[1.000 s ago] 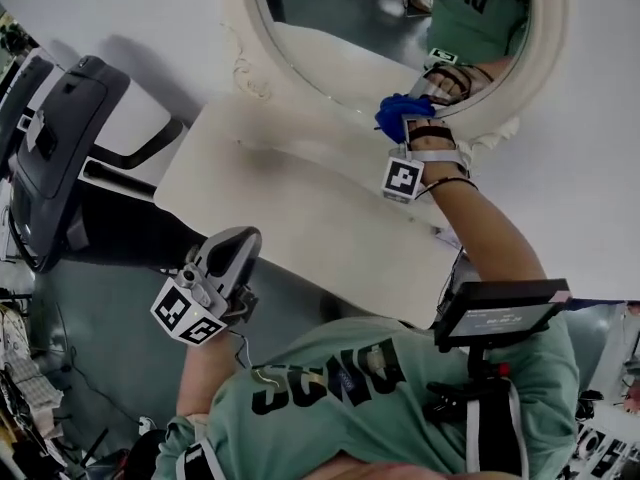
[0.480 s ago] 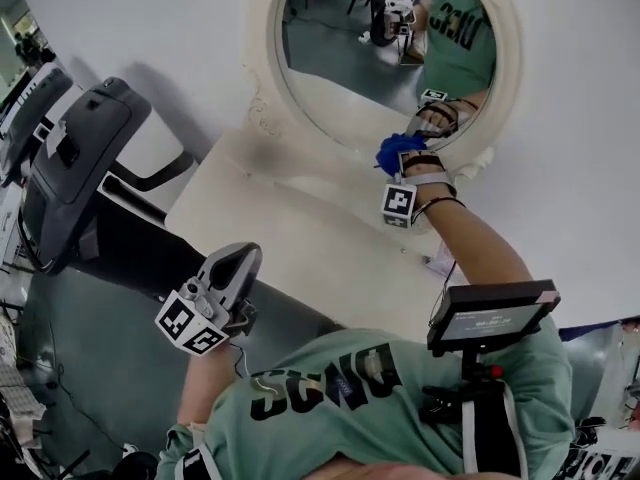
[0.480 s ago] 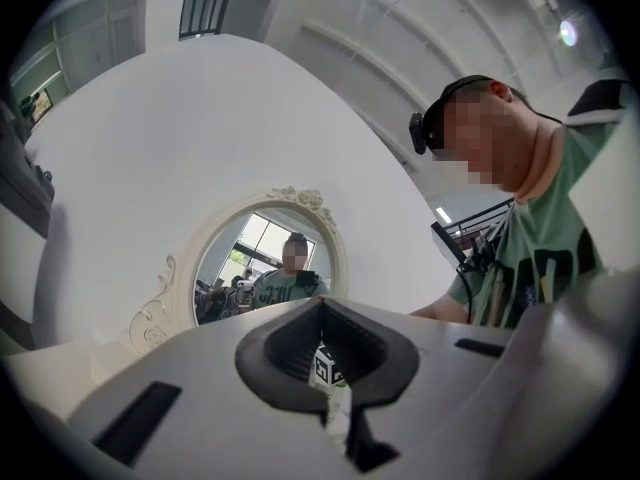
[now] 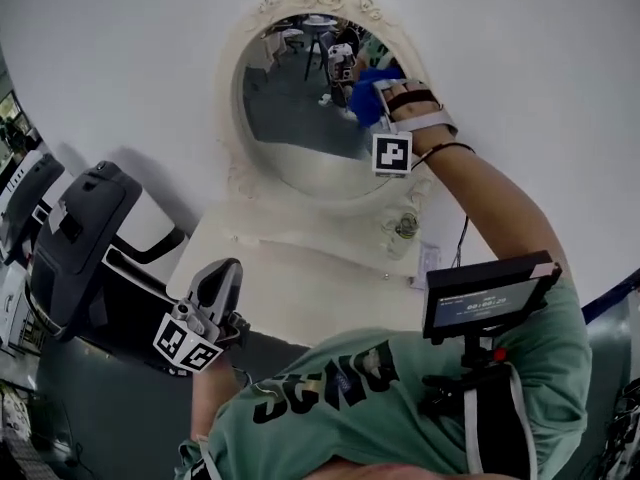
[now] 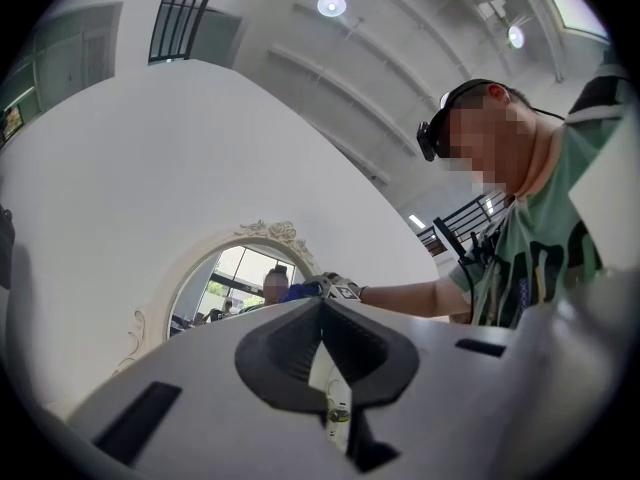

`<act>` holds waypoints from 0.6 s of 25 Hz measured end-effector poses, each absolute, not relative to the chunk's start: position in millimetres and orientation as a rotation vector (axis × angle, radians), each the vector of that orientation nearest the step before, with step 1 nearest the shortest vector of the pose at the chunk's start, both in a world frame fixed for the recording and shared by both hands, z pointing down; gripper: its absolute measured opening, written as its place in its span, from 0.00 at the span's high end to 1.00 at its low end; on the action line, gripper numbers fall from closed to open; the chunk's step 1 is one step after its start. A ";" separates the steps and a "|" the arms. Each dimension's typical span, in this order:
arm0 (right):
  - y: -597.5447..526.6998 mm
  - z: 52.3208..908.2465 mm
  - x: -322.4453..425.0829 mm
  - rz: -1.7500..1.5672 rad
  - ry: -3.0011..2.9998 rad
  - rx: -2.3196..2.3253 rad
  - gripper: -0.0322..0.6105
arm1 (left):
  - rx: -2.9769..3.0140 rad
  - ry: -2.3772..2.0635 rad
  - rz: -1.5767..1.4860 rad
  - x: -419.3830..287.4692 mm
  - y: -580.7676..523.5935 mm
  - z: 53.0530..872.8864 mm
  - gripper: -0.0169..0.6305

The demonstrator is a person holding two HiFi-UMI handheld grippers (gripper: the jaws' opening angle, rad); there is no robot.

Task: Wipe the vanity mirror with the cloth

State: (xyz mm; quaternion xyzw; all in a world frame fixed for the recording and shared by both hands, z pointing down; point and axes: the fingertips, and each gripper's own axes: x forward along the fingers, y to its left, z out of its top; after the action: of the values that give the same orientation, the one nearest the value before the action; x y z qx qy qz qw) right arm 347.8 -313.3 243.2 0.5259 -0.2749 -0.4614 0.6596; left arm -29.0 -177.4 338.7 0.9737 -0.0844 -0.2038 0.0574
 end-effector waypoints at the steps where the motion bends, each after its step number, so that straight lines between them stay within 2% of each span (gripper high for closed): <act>1: -316.5 222.4 347.0 -1.090 -0.587 1.208 0.88 | 2.953 -0.251 -0.624 -27.7 -179.3 337.9 0.96; 6: -321.8 174.1 358.0 -1.146 -0.358 1.116 0.88 | 2.950 -0.221 -0.649 -20.0 -181.8 333.5 0.96; 15: -324.4 174.6 359.6 -1.125 -0.369 1.187 0.88 | 2.943 -0.209 -0.635 -18.3 -181.7 333.5 0.96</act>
State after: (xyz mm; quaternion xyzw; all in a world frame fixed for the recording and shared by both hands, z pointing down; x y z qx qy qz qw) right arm 359.6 -324.4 174.6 0.5262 -0.1636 -0.4990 0.6688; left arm -18.3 -181.7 333.5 0.9733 -0.0690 -0.2098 0.0617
